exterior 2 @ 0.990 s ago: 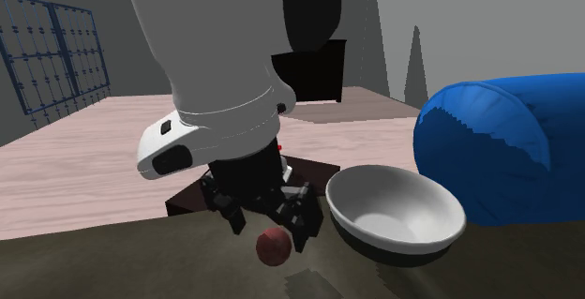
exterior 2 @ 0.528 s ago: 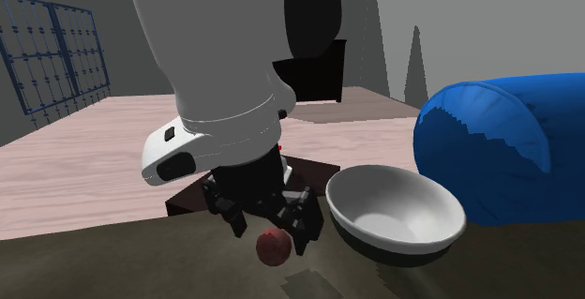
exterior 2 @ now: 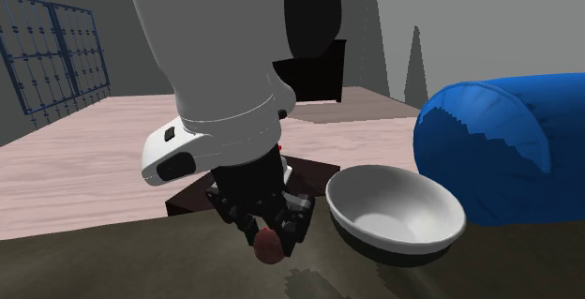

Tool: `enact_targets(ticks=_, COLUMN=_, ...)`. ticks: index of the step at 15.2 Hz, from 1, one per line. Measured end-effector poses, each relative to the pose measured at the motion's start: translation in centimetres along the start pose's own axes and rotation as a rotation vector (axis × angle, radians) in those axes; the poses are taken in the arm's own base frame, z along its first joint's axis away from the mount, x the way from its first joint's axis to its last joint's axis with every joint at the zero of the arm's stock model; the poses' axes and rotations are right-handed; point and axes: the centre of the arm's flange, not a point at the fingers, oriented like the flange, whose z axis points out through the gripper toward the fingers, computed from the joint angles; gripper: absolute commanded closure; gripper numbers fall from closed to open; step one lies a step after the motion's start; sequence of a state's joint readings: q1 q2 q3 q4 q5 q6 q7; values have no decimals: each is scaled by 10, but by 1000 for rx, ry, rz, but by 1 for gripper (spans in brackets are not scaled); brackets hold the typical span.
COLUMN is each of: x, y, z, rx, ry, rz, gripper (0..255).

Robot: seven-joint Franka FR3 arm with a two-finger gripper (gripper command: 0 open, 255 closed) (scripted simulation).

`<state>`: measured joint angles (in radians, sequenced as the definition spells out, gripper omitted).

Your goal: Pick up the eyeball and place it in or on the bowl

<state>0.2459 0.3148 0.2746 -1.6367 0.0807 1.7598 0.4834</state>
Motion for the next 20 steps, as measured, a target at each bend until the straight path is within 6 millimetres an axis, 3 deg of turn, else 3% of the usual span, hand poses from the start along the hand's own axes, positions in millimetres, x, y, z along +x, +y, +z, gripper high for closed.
enact_targets(ticks=6, x=-3, y=-1, z=-10, rx=0, ry=0, rz=0, gripper=255)
enact_targets(ticks=20, x=-20, y=-5, z=-81, rx=0, ry=0, rz=0, gripper=255)
